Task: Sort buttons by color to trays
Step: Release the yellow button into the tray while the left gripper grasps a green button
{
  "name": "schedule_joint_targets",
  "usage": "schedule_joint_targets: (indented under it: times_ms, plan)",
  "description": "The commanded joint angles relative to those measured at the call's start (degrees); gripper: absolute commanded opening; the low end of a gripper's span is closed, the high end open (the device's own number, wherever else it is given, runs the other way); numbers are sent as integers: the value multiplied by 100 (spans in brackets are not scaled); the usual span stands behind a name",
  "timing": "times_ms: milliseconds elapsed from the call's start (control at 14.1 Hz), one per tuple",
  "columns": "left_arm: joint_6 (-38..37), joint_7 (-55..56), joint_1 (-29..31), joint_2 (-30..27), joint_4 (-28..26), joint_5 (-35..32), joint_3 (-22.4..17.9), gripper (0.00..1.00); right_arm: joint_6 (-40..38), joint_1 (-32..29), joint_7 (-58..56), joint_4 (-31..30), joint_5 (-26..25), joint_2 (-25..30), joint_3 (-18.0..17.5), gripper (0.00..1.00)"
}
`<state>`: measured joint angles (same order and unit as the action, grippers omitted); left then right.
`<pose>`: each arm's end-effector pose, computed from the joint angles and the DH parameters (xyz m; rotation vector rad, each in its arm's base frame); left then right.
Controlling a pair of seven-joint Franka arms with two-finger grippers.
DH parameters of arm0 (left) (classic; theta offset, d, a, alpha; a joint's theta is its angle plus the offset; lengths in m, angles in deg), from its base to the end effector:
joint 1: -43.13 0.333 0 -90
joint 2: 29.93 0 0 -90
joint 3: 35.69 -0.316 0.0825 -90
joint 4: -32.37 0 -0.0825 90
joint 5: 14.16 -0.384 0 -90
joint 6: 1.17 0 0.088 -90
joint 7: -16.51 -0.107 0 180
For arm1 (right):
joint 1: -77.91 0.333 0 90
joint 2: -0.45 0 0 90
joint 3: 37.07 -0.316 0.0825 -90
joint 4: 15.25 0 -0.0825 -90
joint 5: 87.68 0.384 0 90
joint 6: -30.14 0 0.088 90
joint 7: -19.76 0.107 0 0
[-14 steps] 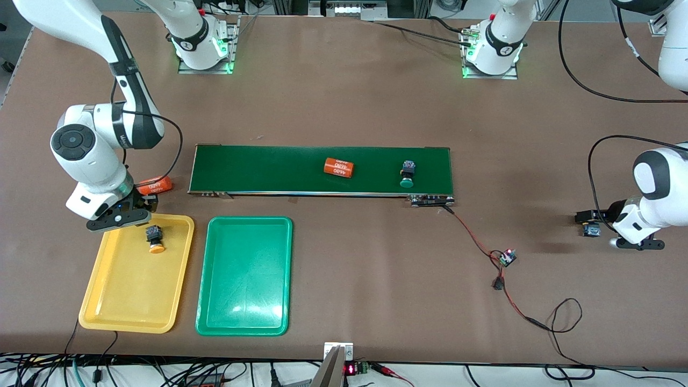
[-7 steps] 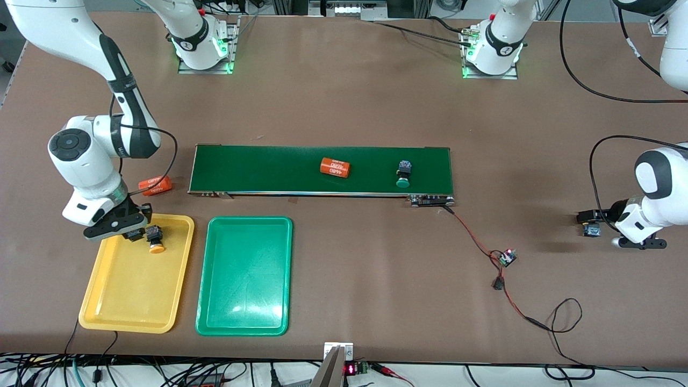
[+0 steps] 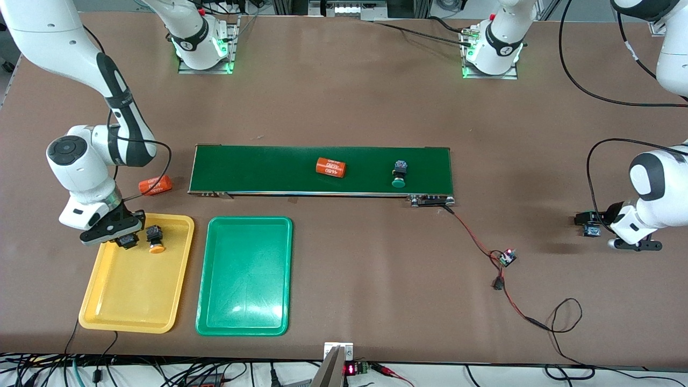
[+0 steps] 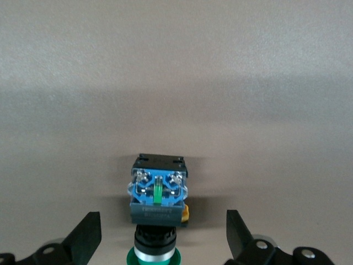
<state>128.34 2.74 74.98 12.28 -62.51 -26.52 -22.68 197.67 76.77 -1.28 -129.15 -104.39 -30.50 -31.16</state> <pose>0.6282 0.2363 0.1789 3.1106 -0.0148 -0.1620 0.6399 -0.0570 0.2295 2.7412 0.7616 0.4853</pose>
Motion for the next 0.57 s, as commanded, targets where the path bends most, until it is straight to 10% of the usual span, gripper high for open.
schedule_joint_targets:
  times_ms: [0, 212, 495]
  plan:
    - [91, -65, 40, 50, 31, -162, 43, 66, 157, -105, -102, 226, -52, -209, -99, 43]
    - [91, -65, 31, 59, 31, -188, 43, 16, 157, -79, -102, 236, -43, -227, -108, 87]
    - [-5, -30, -30, 16, 39, -485, 78, 0, 157, -70, -102, 210, -43, -192, -108, 99]
